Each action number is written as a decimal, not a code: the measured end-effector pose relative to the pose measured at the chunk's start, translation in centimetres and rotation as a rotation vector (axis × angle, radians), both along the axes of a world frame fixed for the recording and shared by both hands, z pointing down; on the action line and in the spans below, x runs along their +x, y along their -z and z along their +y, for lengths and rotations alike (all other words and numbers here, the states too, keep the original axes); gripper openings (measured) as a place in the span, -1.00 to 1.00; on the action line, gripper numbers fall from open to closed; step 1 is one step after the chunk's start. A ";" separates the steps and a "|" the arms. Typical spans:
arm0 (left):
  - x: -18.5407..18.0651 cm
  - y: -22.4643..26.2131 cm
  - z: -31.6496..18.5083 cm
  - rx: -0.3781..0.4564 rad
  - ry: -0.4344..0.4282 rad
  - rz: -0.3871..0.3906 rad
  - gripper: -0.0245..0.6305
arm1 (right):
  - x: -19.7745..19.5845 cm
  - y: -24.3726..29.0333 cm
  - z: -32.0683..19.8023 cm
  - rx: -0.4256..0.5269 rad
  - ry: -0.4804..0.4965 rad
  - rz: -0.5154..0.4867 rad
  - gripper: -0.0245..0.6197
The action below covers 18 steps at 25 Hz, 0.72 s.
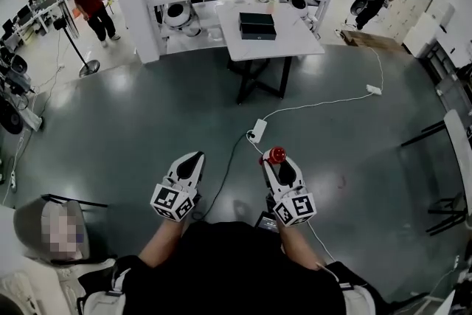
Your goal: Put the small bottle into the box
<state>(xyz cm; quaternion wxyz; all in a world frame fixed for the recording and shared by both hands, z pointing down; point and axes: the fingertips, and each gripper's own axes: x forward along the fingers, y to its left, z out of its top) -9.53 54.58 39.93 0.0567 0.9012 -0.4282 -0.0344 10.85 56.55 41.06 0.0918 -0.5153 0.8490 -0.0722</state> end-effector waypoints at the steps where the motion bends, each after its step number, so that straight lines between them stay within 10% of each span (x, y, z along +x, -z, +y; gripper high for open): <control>1: 0.2 -0.1 0.1 -0.005 0.000 -0.002 -0.86 | 0.3 -0.2 0.1 -0.003 0.001 0.000 -0.27; 18: -0.1 -3.0 -4.9 -0.041 0.028 -0.005 -0.86 | 1.2 -3.7 -5.3 -0.063 0.033 0.010 -0.27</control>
